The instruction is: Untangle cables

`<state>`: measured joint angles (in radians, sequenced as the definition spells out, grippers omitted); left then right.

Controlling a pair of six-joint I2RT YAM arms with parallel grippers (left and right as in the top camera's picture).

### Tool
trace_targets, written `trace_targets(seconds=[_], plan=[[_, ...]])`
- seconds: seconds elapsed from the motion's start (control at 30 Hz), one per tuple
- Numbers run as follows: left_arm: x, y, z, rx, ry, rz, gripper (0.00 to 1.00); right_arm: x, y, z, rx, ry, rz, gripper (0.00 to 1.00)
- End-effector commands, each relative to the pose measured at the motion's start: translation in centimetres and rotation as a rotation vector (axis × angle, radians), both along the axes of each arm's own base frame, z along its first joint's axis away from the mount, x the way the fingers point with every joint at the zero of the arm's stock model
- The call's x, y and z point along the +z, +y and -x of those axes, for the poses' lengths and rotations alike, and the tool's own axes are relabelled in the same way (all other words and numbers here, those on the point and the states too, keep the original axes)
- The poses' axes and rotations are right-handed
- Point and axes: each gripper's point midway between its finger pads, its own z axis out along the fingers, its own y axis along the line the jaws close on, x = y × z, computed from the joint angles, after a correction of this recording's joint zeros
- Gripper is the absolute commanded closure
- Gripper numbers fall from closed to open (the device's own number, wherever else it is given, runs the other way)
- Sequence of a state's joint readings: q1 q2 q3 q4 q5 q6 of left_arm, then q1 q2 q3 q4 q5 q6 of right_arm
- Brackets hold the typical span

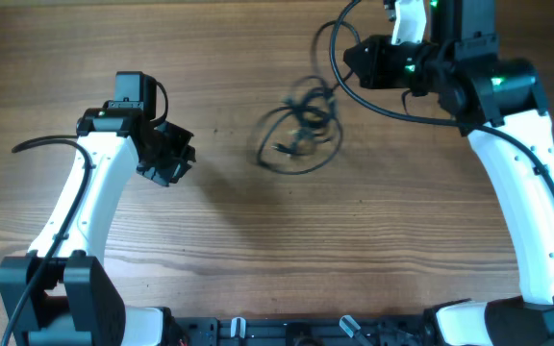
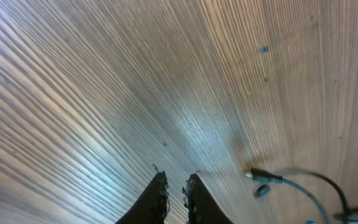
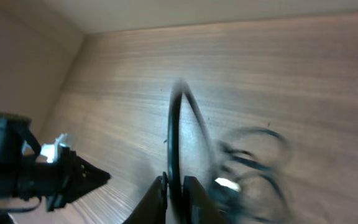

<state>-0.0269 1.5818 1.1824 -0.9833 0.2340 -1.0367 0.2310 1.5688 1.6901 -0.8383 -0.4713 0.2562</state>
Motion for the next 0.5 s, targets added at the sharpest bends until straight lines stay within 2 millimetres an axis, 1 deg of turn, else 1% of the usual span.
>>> trace_targets(seconds=[0.0, 0.1, 0.13, 0.17, 0.2, 0.23, 0.27, 0.3, 0.33, 0.4, 0.43, 0.47], plan=[[-0.4, 1.0, -0.3, -0.023, -0.016, -0.062, 0.87, 2.3, 2.7, 2.3, 0.263, -0.139, -0.021, 0.83], [-0.3, 0.8, -0.5, -0.025, -0.029, -0.05, 0.87, 1.9, 4.4, 3.6, 0.338, -0.142, -0.005, 0.83], [-0.3, 0.8, -0.5, -0.025, -0.028, -0.05, 0.87, 1.5, 5.0, 4.1, 0.361, -0.132, 0.004, 0.83], [-0.3, 0.8, -0.5, -0.025, -0.028, -0.05, 0.88, 0.1, 5.1, 3.8, 0.328, -0.096, 0.058, 0.84], [-0.3, 0.8, -0.5, -0.025, -0.028, -0.05, 0.87, -1.4, 4.2, 2.9, 0.225, -0.043, 0.121, 0.84], [-0.3, 0.8, -0.5, -0.025, -0.028, -0.05, 0.88, -2.9, 2.3, 1.6, 0.057, 0.033, 0.173, 0.79], [-0.3, 0.8, -0.5, -0.025, -0.028, -0.05, 0.89, -4.3, 0.2, 0.4, -0.092, 0.092, 0.214, 0.79], [-0.3, 0.7, -0.5, -0.03, -0.028, -0.05, 0.91, -5.1, -1.0, -0.4, -0.144, 0.118, 0.225, 0.78], [-0.3, 0.3, -0.5, -0.042, -0.029, -0.05, 0.9, -5.6, -1.8, -0.9, -0.163, 0.132, 0.228, 0.75], [-0.2, -1.7, -0.6, -0.103, -0.05, -0.049, 0.89, -7.6, -4.7, -2.1, -0.245, 0.209, 0.23, 0.73], [-0.1, -2.9, -0.9, -0.136, -0.072, -0.047, 0.89, -8.9, -5.9, -2.3, -0.267, 0.254, 0.246, 0.69], [0.0, -4.0, -1.2, -0.168, -0.099, -0.05, 0.89, -10.5, -6.9, -2.3, -0.268, 0.302, 0.271, 0.6]])
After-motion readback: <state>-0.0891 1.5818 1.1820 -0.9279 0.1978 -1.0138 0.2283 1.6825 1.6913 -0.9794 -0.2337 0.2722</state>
